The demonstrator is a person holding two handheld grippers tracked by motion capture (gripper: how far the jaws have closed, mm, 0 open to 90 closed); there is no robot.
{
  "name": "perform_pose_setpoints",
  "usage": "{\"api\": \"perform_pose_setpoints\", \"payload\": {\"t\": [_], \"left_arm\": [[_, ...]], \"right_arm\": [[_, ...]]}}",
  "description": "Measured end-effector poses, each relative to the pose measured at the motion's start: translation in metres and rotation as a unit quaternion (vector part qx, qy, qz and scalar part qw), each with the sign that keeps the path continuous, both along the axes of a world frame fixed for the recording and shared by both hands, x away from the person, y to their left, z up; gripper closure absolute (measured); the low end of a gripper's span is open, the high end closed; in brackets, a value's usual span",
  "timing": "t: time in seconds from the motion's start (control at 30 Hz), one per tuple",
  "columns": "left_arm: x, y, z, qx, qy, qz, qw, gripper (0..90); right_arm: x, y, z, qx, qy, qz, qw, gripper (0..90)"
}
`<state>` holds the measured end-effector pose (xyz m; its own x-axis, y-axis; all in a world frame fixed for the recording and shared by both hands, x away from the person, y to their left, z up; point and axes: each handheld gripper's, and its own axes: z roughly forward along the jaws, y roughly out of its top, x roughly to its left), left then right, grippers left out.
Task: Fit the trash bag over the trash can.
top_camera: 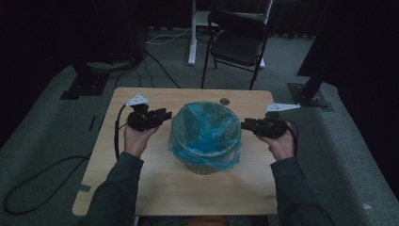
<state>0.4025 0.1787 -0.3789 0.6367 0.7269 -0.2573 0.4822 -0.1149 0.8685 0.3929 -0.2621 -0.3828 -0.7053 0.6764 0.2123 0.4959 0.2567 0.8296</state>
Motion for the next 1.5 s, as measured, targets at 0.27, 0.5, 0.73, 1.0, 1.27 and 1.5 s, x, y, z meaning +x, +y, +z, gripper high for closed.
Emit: {"api": "perform_pose_setpoints", "payload": {"t": [0.27,0.5,0.73,1.0,1.27,1.5], "left_arm": [[-0.002,-0.018,0.025,0.006,-0.031,-0.043,0.9986,59.8],[0.002,-0.041,0.037,0.011,-0.056,-0.085,0.9948,59.8],[0.007,-0.074,0.050,0.033,-0.071,-0.138,0.9873,60.7],[0.016,-0.110,0.054,0.095,-0.077,-0.214,0.9693,60.6],[0.021,-0.140,0.045,0.159,-0.070,-0.249,0.9528,59.1],[0.028,-0.158,0.033,0.230,-0.051,-0.248,0.9397,58.7]], "right_arm": [[-0.014,-0.001,-0.012,-0.009,0.006,0.009,0.9999,64.0],[-0.017,0.000,-0.019,-0.006,0.010,0.019,0.9998,62.1],[-0.016,0.001,-0.019,-0.006,0.011,0.021,0.9997,62.0],[-0.016,0.001,-0.021,-0.004,0.012,0.022,0.9997,61.5],[-0.014,0.000,-0.022,-0.003,0.013,0.023,0.9996,61.3],[-0.013,0.000,-0.022,0.000,0.012,0.024,0.9996,61.3]]}}
